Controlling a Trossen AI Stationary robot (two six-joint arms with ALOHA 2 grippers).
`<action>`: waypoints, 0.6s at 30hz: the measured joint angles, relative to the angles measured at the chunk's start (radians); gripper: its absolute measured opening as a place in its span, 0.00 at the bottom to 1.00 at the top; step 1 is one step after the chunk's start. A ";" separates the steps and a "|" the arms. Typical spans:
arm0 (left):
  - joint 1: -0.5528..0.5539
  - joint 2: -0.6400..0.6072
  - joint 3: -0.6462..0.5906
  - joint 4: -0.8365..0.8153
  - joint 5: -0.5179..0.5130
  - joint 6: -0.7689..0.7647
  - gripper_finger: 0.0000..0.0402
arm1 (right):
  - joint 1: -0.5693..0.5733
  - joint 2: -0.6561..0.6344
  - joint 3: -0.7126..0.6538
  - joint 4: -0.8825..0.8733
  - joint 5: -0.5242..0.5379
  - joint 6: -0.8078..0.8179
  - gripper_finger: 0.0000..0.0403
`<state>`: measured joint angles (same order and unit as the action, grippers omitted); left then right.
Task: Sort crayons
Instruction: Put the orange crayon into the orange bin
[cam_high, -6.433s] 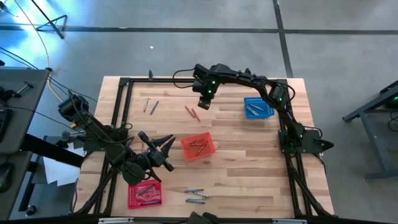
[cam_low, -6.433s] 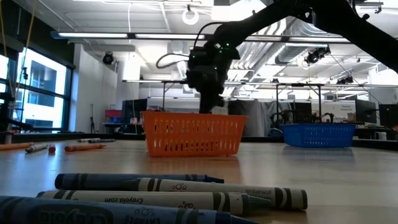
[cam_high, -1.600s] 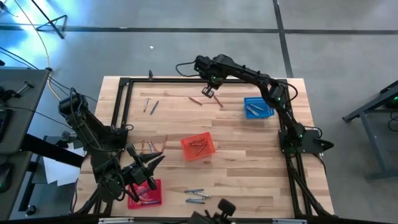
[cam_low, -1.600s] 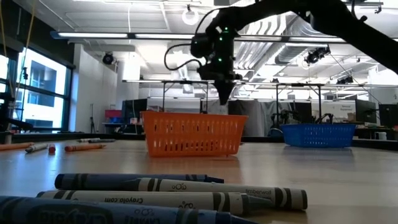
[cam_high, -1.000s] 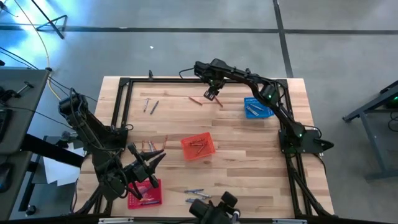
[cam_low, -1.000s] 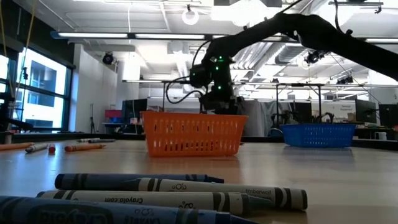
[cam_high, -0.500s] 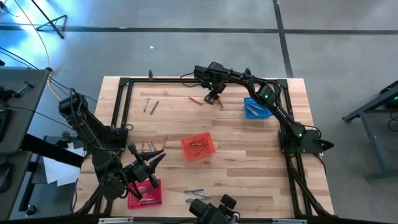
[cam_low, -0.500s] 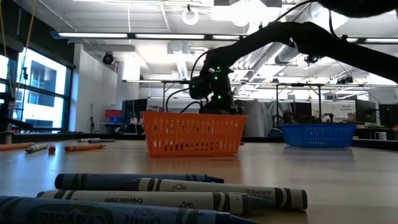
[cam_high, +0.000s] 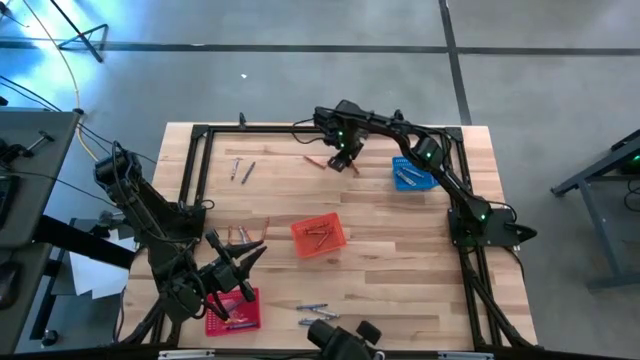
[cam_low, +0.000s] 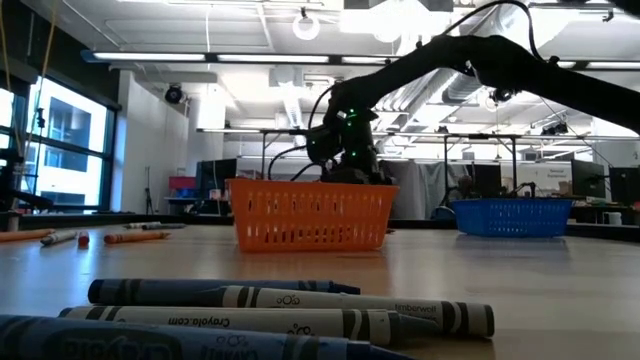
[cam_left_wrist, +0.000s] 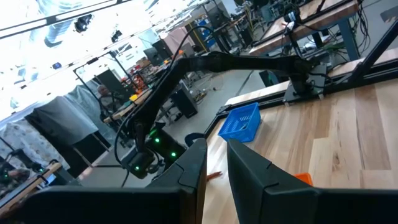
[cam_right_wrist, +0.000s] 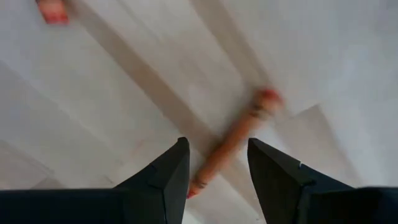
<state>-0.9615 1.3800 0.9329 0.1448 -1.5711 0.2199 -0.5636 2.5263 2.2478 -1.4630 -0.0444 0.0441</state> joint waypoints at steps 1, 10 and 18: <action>0.000 0.000 0.000 0.000 0.000 0.000 0.13 | -0.002 0.000 -0.013 -0.004 -0.010 0.000 0.39; 0.000 0.000 0.000 0.000 0.000 0.000 0.13 | -0.003 -0.016 -0.157 0.066 -0.012 -0.026 0.37; 0.000 0.000 0.000 0.000 0.000 0.000 0.13 | 0.012 -0.009 -0.127 0.055 0.013 -0.045 0.17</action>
<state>-0.9615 1.3796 0.9329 0.1452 -1.5711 0.2199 -0.5520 2.5175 2.1204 -1.4082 -0.0316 -0.0006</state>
